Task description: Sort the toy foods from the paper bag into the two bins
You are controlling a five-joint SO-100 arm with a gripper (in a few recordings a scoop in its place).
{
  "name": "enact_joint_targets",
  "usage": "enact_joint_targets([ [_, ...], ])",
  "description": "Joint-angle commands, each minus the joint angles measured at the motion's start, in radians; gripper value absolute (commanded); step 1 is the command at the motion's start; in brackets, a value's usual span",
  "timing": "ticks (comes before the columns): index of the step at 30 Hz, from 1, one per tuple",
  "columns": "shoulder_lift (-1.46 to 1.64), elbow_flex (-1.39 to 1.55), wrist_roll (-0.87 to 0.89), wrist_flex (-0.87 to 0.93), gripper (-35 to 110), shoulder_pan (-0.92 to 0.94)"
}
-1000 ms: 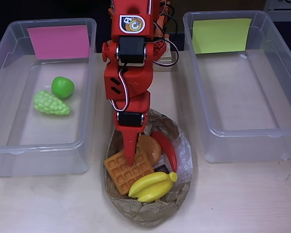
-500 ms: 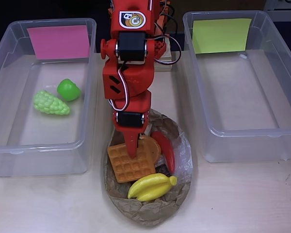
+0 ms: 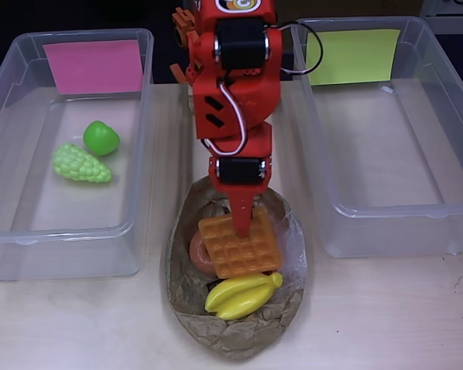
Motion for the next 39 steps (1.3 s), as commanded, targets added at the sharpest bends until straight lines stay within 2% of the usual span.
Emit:
enact_joint_targets([
  [1, 0.101, -0.080, 0.061, 0.069, 0, -0.063],
  [7, 0.264, -0.107, 0.287, 0.202, 0, -0.169],
  [18, 0.589, 0.011, 0.701, 0.235, 0, -0.505],
  [27, 0.663, 0.244, 1.256, 0.118, 0, -0.873],
  [31, 0.681, 0.380, 1.637, 0.060, 0, -1.012],
  [33, 0.689, 0.459, 1.822, 0.032, 0, -1.062],
  [39, 0.693, 0.667, 2.169, -0.080, 0, -1.143],
])
